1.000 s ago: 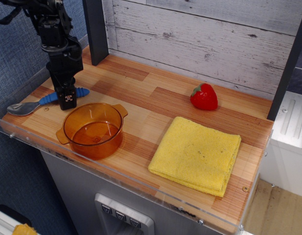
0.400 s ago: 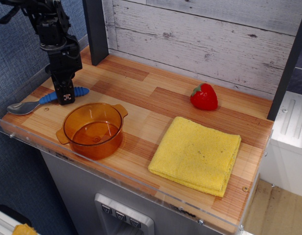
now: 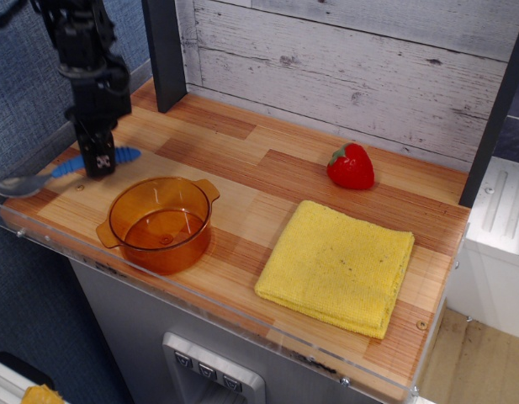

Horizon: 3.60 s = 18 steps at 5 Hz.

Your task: PICK UP THE SPOON AND KEEP ANOTHER SIDE OF THE TABLE

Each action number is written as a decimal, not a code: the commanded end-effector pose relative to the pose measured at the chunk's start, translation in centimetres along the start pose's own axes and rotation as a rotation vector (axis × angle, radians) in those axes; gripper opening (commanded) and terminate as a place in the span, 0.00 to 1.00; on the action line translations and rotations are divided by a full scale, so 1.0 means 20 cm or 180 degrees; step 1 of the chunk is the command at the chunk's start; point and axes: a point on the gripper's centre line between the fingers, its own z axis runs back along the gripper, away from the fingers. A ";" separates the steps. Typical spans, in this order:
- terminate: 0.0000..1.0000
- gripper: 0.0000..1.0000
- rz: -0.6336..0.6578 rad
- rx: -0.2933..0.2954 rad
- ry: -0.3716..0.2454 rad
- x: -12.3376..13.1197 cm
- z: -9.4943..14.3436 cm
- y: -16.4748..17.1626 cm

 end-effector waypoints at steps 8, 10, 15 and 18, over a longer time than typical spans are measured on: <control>0.00 0.00 0.2755 -0.0754 -0.1046 0.52 0.49 -0.51; 0.00 0.00 0.2905 -0.0569 -0.1084 0.65 0.38 -0.51; 0.00 0.00 0.2951 -0.0348 -0.0929 0.69 0.19 -0.45; 0.00 0.00 0.2886 -0.0416 -0.0912 0.72 0.11 -0.43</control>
